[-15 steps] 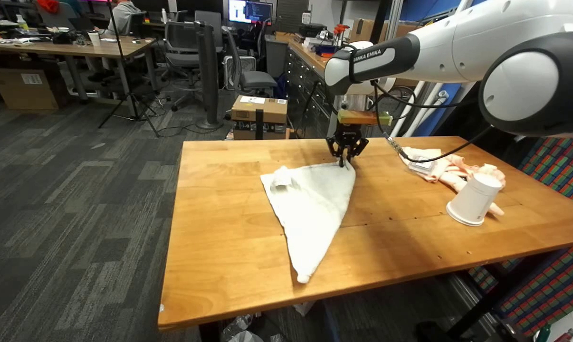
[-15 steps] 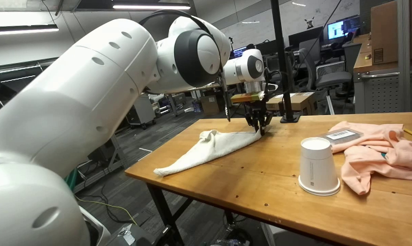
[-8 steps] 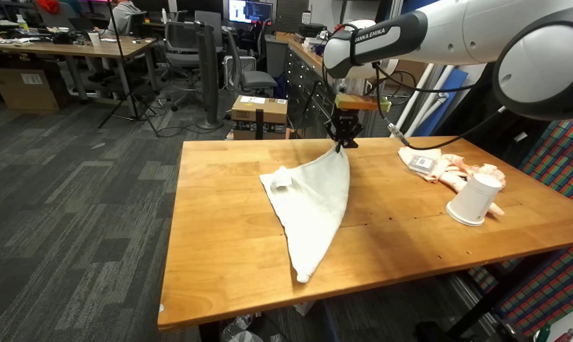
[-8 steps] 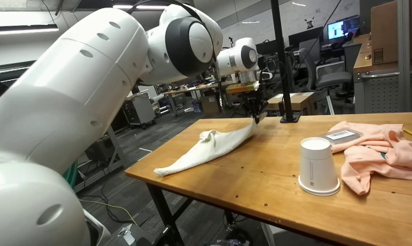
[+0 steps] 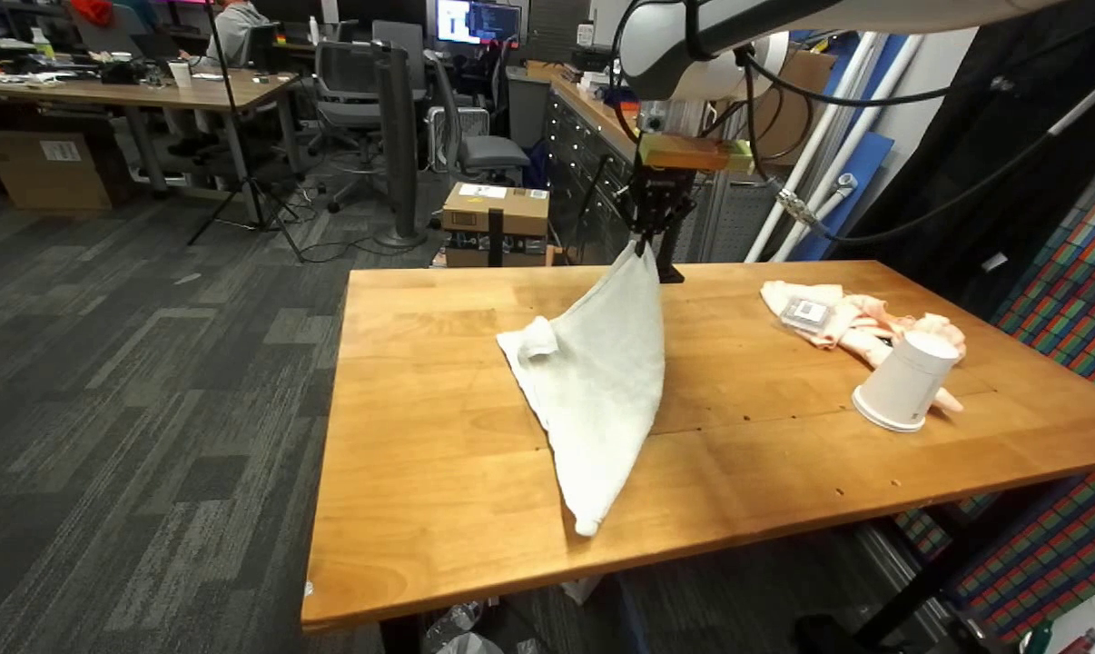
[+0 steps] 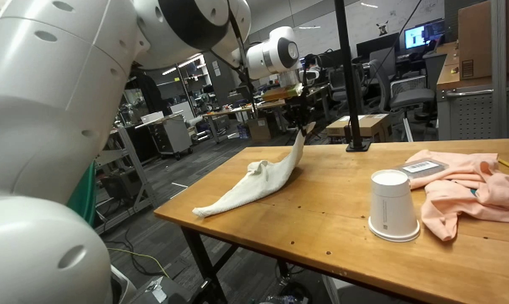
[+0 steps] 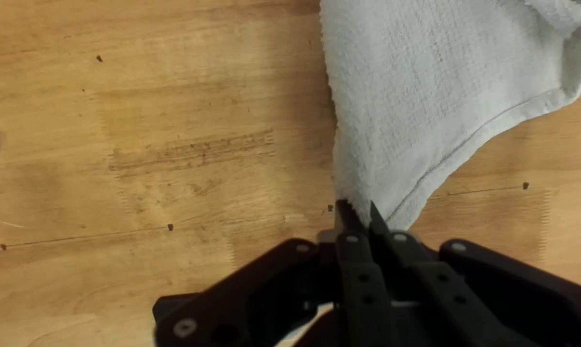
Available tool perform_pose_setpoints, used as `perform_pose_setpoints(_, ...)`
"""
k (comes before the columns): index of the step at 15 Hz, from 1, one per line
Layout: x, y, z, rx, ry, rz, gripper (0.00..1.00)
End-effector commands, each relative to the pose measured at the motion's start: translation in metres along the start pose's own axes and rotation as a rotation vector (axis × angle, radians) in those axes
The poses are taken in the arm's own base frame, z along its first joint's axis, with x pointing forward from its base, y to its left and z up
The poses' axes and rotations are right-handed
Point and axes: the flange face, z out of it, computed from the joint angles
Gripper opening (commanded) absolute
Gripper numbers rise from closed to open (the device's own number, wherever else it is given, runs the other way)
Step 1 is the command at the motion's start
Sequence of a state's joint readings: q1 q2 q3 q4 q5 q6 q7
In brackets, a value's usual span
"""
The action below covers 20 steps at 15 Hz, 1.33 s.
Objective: Fold the towel
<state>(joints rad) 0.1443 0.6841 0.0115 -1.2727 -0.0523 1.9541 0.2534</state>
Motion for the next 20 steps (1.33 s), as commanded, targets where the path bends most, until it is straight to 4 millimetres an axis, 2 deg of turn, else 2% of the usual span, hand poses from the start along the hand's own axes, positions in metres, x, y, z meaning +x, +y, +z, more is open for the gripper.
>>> perform_pose_setpoints(1, -0.044, -0.016, -0.032, -0.01, 0.065, 0.017, 0.04)
perform_pose_setpoints(5, -0.09, -0.045, -0.047, -0.026, 0.112, 0.02, 0.04)
perform_pose_setpoints(8, -0.134, -0.066, -0.042, -0.045, 0.109, 0.013, 0.04)
perform_pose_setpoints(13, -0.215, -0.088, -0.006, -0.06, 0.067, 0.029, 0.04)
perform_pose_setpoints(20, -0.34, -0.087, 0.055, -0.065, 0.039, 0.077, 0.04)
